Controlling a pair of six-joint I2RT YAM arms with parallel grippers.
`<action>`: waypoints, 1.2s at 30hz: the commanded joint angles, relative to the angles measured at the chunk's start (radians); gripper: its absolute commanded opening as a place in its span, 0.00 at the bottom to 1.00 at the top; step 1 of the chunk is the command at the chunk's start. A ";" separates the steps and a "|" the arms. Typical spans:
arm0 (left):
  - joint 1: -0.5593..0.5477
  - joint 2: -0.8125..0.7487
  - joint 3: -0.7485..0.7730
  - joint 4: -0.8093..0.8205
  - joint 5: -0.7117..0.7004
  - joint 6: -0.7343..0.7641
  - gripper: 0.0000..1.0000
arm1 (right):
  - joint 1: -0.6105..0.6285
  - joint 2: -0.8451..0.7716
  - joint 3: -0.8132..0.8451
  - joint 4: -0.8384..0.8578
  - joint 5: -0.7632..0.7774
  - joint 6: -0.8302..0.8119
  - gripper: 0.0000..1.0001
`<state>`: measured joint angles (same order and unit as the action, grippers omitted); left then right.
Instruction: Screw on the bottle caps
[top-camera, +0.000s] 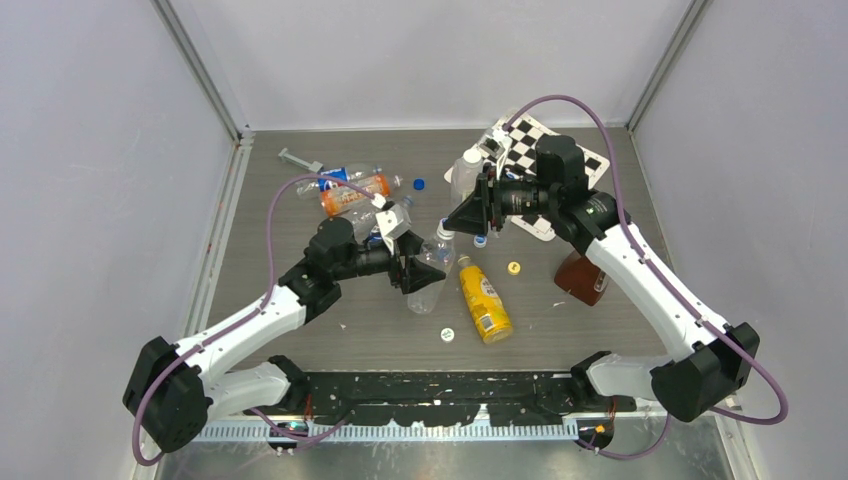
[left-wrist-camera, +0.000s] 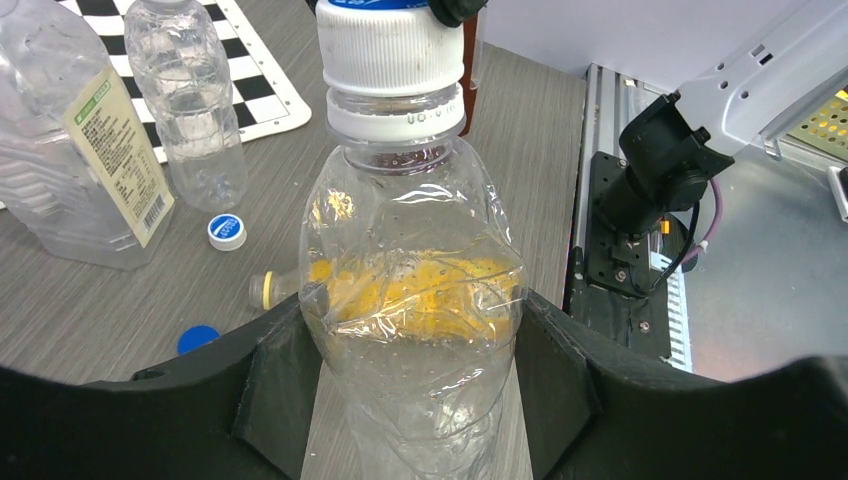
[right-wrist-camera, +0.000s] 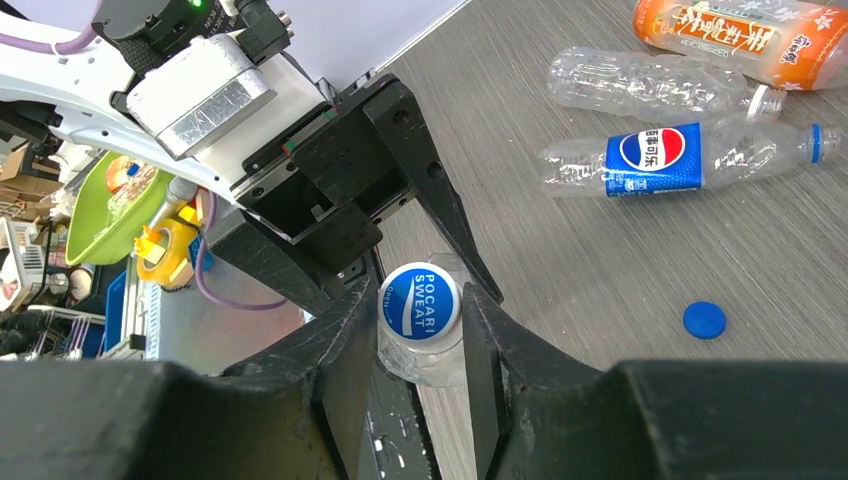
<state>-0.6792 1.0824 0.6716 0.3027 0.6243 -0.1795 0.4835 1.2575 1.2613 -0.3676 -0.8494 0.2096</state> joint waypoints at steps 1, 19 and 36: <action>0.003 -0.015 0.050 0.030 0.001 0.002 0.00 | 0.024 0.002 0.040 0.016 -0.018 -0.021 0.41; -0.016 -0.097 0.040 -0.109 -0.445 0.242 0.00 | 0.189 -0.028 0.024 -0.093 0.549 0.298 0.18; -0.056 -0.083 0.120 -0.453 -0.367 0.563 0.00 | 0.211 -0.126 0.280 -0.509 0.669 0.012 0.69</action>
<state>-0.7383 0.9802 0.6991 -0.0097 0.1608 0.3019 0.6884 1.2278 1.4277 -0.6964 -0.2314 0.5056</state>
